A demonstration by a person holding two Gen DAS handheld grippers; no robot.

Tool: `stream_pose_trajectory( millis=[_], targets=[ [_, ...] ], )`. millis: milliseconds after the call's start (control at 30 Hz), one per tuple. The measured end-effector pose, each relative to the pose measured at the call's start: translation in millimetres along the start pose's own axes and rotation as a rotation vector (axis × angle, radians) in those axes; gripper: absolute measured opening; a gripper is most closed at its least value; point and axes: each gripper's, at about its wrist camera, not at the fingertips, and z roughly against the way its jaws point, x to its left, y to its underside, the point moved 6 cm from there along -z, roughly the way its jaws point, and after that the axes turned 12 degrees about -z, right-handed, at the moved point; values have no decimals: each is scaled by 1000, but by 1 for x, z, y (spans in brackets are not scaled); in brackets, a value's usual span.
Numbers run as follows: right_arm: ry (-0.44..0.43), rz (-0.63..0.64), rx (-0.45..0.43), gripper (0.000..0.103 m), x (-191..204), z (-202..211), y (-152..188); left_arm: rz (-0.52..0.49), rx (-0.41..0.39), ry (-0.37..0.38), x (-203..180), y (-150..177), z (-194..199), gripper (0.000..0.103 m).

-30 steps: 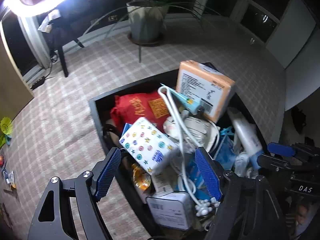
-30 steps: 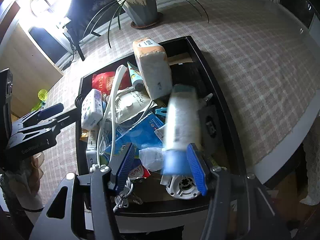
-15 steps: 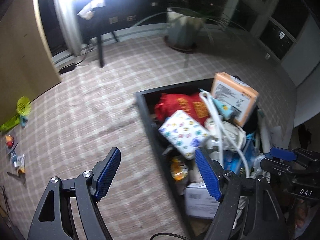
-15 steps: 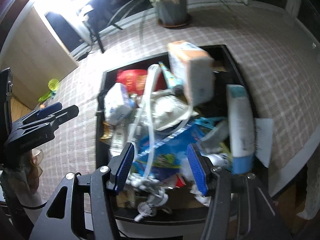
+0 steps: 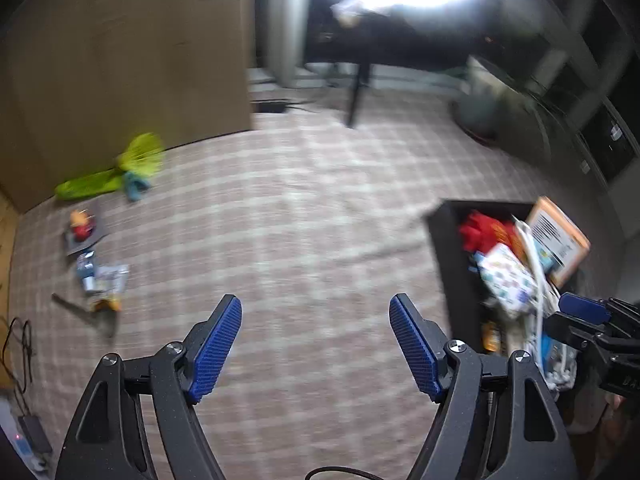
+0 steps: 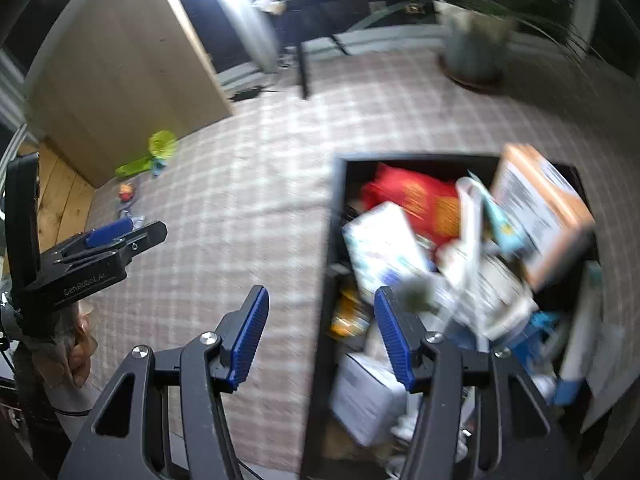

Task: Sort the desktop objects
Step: 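Withdraw both open grippers from the bin toward the remaining items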

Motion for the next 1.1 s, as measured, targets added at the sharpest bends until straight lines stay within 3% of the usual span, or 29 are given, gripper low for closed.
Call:
stream_pose_trajectory(
  millis=[500, 733, 900, 1100],
  targets=[
    [-80, 230, 30, 54, 177, -76, -48, 288, 8, -129, 201, 34, 0, 71],
    [-84, 315, 39, 54, 237, -102, -62, 400, 31, -173, 277, 43, -10, 71],
    [-89, 360, 63, 54, 272, -128, -72, 444, 41, -190, 311, 38, -21, 66],
    [-93, 366, 108, 54, 307, -166, -84, 439, 46, -173, 320, 19, -37, 62]
  ],
)
